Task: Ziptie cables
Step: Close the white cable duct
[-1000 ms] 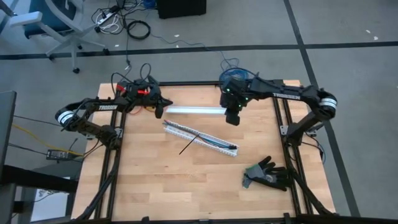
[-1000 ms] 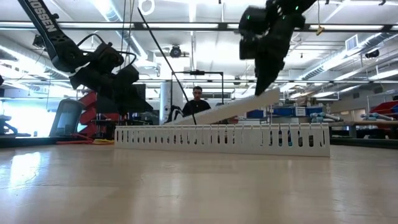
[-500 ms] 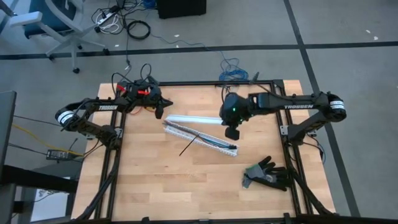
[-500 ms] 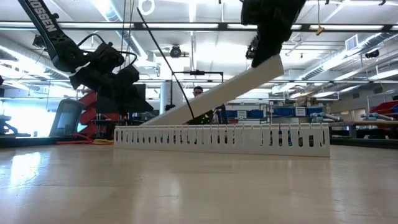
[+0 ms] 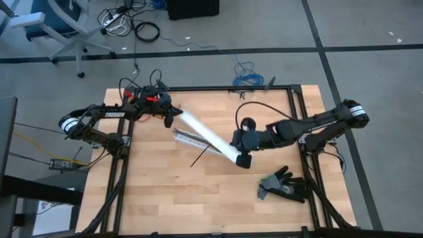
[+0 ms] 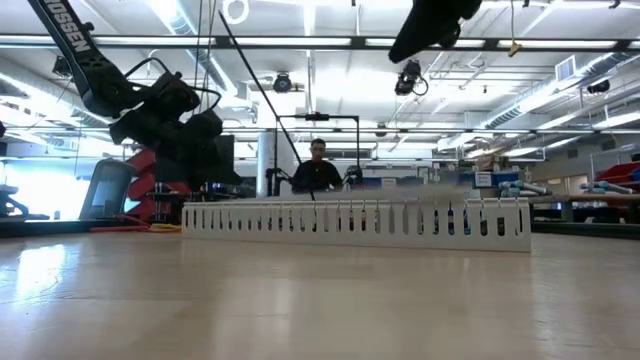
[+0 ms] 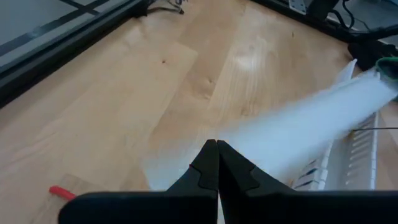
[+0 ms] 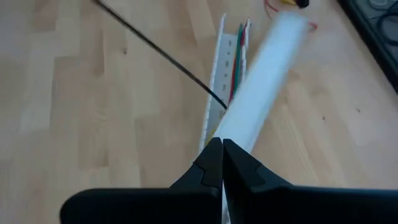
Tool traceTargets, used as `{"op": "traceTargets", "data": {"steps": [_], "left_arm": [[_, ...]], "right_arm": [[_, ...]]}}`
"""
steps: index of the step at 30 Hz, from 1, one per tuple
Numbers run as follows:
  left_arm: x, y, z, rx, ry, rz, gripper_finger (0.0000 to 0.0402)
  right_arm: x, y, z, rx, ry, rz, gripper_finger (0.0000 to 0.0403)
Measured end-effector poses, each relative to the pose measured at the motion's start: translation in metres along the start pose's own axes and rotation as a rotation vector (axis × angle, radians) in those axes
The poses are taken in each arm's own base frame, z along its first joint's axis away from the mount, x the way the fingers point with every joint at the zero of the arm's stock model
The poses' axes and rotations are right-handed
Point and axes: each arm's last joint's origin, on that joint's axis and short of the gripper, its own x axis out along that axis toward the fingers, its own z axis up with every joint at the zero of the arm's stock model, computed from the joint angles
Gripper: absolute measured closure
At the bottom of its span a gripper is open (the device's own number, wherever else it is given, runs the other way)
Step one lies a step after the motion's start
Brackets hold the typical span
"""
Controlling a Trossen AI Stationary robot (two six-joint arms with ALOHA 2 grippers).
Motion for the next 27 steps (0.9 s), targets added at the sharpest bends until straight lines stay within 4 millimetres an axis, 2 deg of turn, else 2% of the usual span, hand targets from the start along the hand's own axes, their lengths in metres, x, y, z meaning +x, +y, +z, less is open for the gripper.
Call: {"op": "traceTargets", "data": {"steps": [6,12,17,21,24,27], "left_arm": [[-0.001,-0.001,-0.007,-0.015,0.016,-0.001,0.0398],[-0.001,-0.001,-0.013,-0.027,0.03,-0.002,0.0398],[-0.002,-0.002,-0.018,-0.036,0.041,-0.002,0.0398],[-0.002,-0.003,-0.021,-0.04,0.048,-0.002,0.0398],[-0.002,-0.003,-0.022,-0.042,0.05,-0.002,0.0398],[-0.002,-0.003,-0.022,-0.041,0.049,-0.002,0.0398]], "right_arm": [[0.001,0.01,-0.012,0.059,0.006,-0.046,0.0403],[0.024,-0.006,-0.04,0.124,0.075,-0.162,0.0403],[0.046,-0.021,-0.062,0.195,0.061,-0.195,0.0403],[0.057,-0.039,-0.071,0.247,0.051,-0.238,0.0401],[0.063,-0.061,-0.072,0.305,0.069,-0.285,0.0391],[0.067,-0.087,-0.071,0.363,0.113,-0.257,0.0369]]}}
